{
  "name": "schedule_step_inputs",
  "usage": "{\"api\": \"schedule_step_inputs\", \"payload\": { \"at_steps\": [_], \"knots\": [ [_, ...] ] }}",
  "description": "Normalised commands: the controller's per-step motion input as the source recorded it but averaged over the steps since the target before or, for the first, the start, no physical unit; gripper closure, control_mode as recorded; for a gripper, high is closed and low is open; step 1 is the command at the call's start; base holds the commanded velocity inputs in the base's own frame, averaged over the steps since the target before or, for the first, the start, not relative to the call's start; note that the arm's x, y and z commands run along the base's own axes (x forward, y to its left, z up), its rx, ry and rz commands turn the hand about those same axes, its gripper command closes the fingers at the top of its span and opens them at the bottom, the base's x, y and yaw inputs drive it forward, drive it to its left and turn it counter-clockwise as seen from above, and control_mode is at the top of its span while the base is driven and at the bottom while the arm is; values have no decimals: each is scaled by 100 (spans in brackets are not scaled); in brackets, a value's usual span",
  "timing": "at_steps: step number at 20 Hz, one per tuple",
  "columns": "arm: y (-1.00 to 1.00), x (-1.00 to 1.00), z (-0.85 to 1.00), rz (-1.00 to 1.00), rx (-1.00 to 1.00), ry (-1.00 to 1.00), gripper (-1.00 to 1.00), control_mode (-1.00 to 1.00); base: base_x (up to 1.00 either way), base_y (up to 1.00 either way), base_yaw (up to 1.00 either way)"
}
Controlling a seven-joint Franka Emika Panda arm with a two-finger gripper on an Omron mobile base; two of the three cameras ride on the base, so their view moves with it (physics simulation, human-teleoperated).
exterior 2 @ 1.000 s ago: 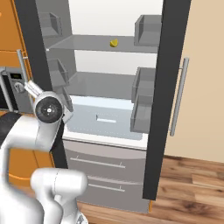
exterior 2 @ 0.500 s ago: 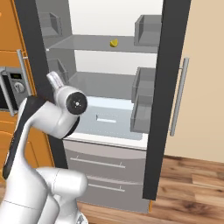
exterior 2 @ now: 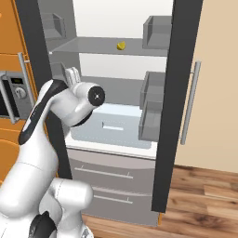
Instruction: There is a bowl on the dining counter. Grab a lemon wedge from the fridge and place it in the bowl. Then get the liquor bottle and glass cup from the cabinet and place them next to the bowl.
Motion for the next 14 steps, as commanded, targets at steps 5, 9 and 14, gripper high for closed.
{"api": "schedule_step_inputs", "payload": {
  "at_steps": [5,9,14],
  "knots": [
    [36,22,-6,8,9,6,-100,-100,0,0,0],
    [54,0,-11,14,4,3,-100,-100,0,0,0],
    [62,-6,-17,16,2,0,-100,-100,0,0,0]
  ]
}}
